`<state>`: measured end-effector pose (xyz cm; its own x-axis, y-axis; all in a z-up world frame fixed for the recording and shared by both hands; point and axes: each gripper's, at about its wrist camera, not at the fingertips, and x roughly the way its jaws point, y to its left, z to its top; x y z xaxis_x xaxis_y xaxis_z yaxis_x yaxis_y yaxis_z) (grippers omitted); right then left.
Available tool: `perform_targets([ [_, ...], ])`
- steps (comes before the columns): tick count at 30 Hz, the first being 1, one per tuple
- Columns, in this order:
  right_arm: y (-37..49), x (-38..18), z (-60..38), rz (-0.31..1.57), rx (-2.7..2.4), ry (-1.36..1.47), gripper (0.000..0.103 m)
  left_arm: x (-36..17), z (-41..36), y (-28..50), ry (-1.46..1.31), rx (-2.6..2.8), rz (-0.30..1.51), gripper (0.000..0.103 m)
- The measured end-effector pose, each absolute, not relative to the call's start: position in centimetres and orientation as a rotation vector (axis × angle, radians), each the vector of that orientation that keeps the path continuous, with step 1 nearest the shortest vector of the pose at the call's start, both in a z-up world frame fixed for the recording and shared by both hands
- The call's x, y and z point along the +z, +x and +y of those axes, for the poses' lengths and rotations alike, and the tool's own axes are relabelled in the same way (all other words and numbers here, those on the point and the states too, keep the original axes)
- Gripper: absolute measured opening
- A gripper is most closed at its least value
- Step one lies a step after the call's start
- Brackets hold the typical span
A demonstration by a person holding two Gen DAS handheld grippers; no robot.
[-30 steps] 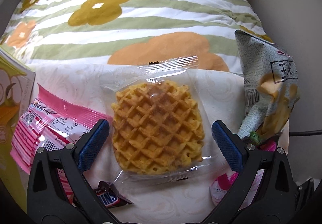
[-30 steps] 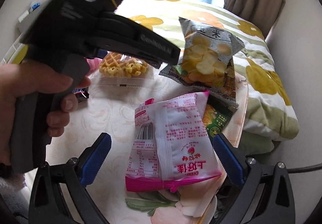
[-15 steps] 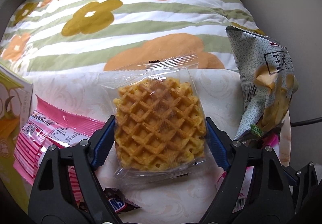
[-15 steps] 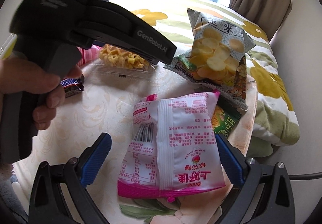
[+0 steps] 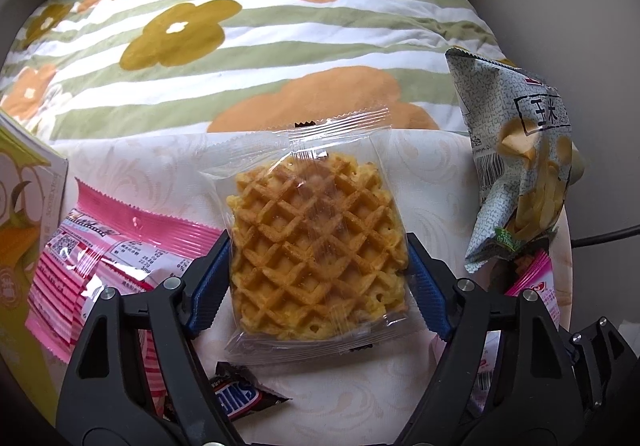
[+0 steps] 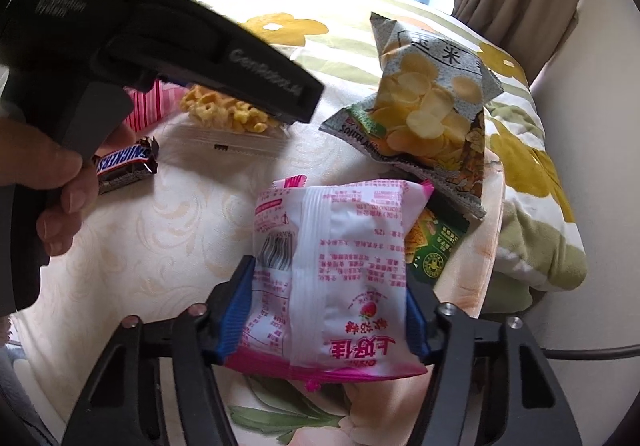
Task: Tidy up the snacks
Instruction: 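Carry the waffle packet into the box with left tool while right tool carries biscuit bag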
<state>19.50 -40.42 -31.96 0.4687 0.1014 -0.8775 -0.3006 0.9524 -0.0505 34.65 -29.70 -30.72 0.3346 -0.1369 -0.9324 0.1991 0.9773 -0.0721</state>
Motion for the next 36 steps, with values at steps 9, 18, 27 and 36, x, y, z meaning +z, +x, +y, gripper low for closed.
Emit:
perform_targets([
  [9,18.8,-30.8,-40.4,1.04,0.24,-0.176,0.052,-28.8,-28.6,33.6,0.04,-0.226,1.167,0.078],
  [18,17.7,-27.7,-39.9,0.985,0.239,-0.147,0.052,-24.0,-26.8,31.1,0.019,-0.233,1.08,0.078],
  [27,16.1,-22.2,-39.0,0.888,0.242,-0.145,0.051,-17.1,-23.3,27.4,-0.006,-0.204,0.955,0.078],
  [36,15.5,-15.8,-36.8,0.777,0.283,-0.137,0.051,-9.2,-17.5,24.3,-0.043,-0.131,0.805,0.078],
])
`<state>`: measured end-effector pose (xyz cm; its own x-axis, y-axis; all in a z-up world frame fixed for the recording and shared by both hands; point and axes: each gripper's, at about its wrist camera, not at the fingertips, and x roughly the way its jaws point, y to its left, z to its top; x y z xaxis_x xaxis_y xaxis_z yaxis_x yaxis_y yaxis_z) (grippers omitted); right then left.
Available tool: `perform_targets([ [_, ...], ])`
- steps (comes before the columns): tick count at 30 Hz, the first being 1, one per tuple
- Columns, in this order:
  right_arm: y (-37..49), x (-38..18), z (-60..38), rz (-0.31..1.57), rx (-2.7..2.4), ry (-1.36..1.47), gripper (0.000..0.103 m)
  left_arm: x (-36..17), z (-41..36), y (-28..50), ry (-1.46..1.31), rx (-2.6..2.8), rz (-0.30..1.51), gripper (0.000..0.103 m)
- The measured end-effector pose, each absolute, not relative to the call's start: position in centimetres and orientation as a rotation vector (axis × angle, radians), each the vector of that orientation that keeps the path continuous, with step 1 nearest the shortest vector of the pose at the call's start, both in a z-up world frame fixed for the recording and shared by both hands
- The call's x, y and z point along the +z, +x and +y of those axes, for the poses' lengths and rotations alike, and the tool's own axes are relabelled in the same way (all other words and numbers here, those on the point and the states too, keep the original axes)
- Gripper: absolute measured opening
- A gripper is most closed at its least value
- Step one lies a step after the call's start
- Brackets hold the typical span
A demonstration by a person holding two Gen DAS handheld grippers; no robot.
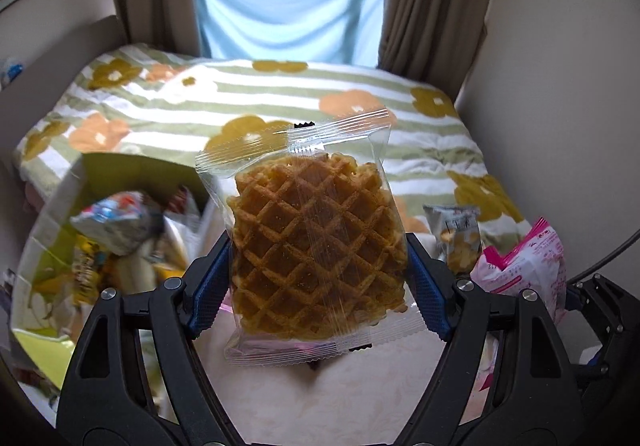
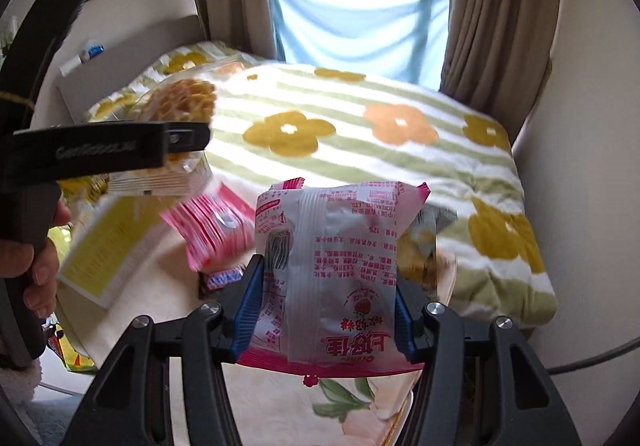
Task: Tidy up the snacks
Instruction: 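Carry the waffle packet into the box with left tool while right tool carries biscuit bag, then open both tools to release the waffle packet and biscuit bag into the box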
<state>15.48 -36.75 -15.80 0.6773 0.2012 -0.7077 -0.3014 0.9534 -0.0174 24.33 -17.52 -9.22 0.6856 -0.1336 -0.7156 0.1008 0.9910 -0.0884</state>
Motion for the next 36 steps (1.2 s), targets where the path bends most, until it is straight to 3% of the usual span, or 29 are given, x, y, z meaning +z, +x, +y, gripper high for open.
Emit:
perform_targets([
  [9,16.4,-11.5,-30.8,0.715,0.34,-0.118,0.051,-4.9,-7.9,22.3,-0.077,-0.12,0.726,0.078],
  [16,17.5,-10.1,-21.6,0.694,0.424,-0.082,0.051,-5.1,2.6,21.7,-0.084,-0.088,0.754,0.078],
  [25,18.4,-11.4,-10.5,0.735,0.496,-0.042,0.051,-9.0,12.7,21.4,-0.017,-0.085,0.85,0.078],
  [36,19.5,-14.0,-7.1,0.85,0.49,-0.019,0.051,-15.8,14.2,21.9,0.006,-0.127,1.009,0.078],
])
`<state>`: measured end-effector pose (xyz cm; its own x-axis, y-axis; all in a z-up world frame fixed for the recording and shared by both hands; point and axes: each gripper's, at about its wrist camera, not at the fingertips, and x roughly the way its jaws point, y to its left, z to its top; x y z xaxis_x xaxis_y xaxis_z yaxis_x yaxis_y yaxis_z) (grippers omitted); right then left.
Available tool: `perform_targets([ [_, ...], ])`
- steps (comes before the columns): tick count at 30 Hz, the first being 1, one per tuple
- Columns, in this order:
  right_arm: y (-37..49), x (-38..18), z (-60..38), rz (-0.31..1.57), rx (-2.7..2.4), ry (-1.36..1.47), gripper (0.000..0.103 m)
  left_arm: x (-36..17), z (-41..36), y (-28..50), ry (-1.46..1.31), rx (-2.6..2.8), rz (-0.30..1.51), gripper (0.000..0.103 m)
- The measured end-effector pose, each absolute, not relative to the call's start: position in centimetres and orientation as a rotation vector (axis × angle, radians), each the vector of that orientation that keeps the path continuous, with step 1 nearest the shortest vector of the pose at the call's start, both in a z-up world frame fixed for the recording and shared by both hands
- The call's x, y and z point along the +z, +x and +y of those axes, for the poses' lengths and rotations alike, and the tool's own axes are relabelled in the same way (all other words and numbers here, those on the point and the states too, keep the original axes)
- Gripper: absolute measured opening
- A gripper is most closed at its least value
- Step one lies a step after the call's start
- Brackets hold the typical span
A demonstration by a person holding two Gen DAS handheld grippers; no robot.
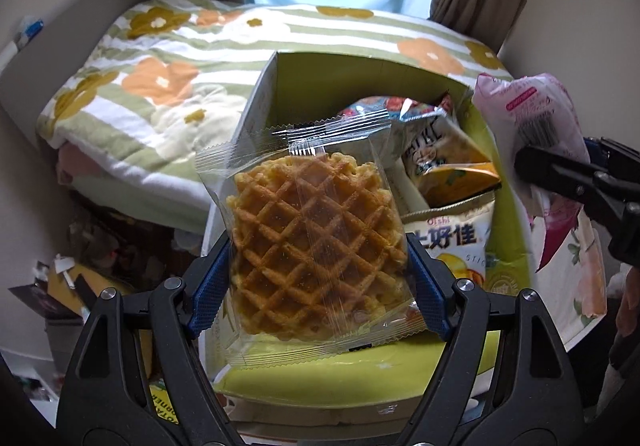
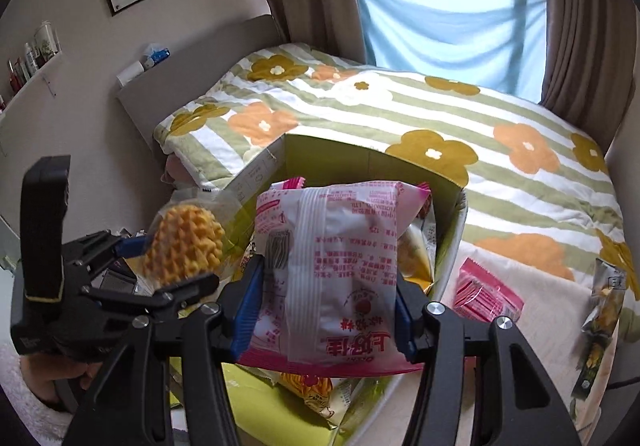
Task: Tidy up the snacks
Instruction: 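Open both tools to release the waffle packet and biscuit bag into the box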
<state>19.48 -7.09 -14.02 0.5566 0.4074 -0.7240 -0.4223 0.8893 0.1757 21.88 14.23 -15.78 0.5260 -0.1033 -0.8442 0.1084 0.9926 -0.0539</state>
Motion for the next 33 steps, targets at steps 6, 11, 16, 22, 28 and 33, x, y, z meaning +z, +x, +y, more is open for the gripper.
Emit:
perform_targets([
  [6,20.8,-14.9,-7.3,0.886,0.497,0.008,0.052,-16.3,13.8,22.0,0.029,-0.103,1.002,0.103],
  [11,21.3,-15.7,-7.4,0.919,0.512,0.017,0.052,-17.0,13.8,22.0,0.042,-0.095,1.019,0.103],
  [16,21.9,-16.4,-6.1,0.941,0.559,0.003,0.053,-17.2,14.4,21.5,-0.001,-0.09,1.036,0.103],
  [22,22.5,-15.8,-4.5,0.905,0.608,0.021,0.074,-16.6,14.2,20.8,0.02,-0.074,1.021,0.103],
  [28,22.2,-15.4,-5.2,0.864,0.593,0.026,0.102,-16.4,13.7,20.7,0.02,-0.09,1.017,0.103],
  [33,21.3,-15.5,-5.9,0.822,0.571,0.017,0.102,-16.0,13.1,20.8,0.031,-0.105,1.007,0.103],
])
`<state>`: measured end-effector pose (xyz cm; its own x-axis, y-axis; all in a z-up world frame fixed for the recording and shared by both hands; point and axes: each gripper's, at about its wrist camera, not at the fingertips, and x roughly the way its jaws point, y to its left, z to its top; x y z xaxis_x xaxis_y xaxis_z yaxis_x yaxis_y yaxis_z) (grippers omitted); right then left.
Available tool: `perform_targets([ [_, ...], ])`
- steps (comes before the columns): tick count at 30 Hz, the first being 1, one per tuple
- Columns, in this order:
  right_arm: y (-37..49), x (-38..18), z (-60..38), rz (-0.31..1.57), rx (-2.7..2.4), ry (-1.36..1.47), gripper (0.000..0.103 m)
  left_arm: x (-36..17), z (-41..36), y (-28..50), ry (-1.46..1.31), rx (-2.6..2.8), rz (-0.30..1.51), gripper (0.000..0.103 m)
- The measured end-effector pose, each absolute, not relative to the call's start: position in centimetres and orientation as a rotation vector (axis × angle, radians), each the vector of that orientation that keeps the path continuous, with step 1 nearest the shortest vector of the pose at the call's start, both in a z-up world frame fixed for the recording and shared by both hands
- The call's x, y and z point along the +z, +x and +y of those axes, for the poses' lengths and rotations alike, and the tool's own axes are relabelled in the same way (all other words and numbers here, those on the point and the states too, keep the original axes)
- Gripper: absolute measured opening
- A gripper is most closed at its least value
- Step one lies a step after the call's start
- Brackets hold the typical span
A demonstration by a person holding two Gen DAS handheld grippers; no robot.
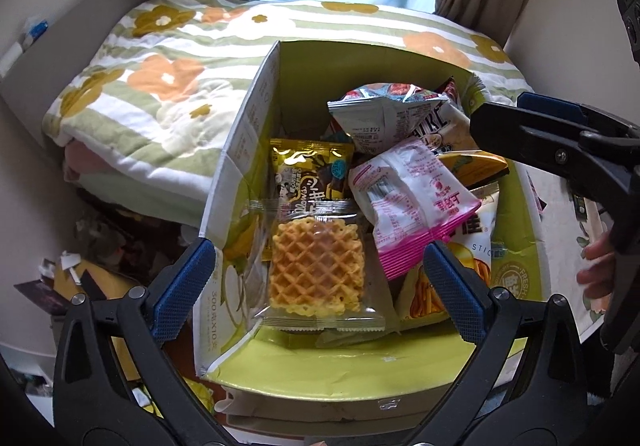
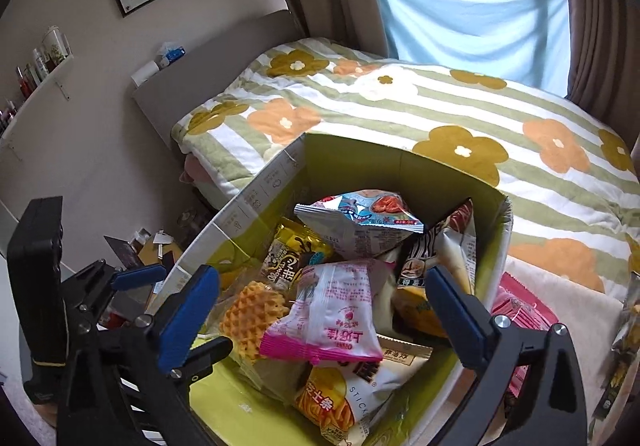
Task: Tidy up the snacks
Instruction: 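Open both tools to release the waffle packet and biscuit bag into the box, then grasp the pink striped packet with left tool while right tool grasps the Snickers bar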
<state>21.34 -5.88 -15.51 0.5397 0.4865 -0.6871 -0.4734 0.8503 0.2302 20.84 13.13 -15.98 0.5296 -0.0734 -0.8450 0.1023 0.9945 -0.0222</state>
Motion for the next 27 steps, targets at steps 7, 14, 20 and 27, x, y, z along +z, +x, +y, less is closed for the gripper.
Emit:
perform_targets([
  [7,21.0,-14.4,-6.8,0.832,0.532,0.036,0.102,-15.2,12.6,21.1,0.056,-0.14,0.99,0.103],
  [14,19.2,-12.8,-9.6,0.812,0.414,0.031,0.102,-13.7,10.4,21.7,0.081,-0.227,0.944,0.103],
  [20,17.3,-11.2,-12.7,0.783,0.287,0.046,0.102,-12.3,7.1,22.4,0.107,-0.343,0.898,0.103],
  [27,14.3,-9.6,-17.4,0.744,0.102,0.037,0.102,-10.4,2.7,22.7,0.127,-0.446,0.837,0.103],
])
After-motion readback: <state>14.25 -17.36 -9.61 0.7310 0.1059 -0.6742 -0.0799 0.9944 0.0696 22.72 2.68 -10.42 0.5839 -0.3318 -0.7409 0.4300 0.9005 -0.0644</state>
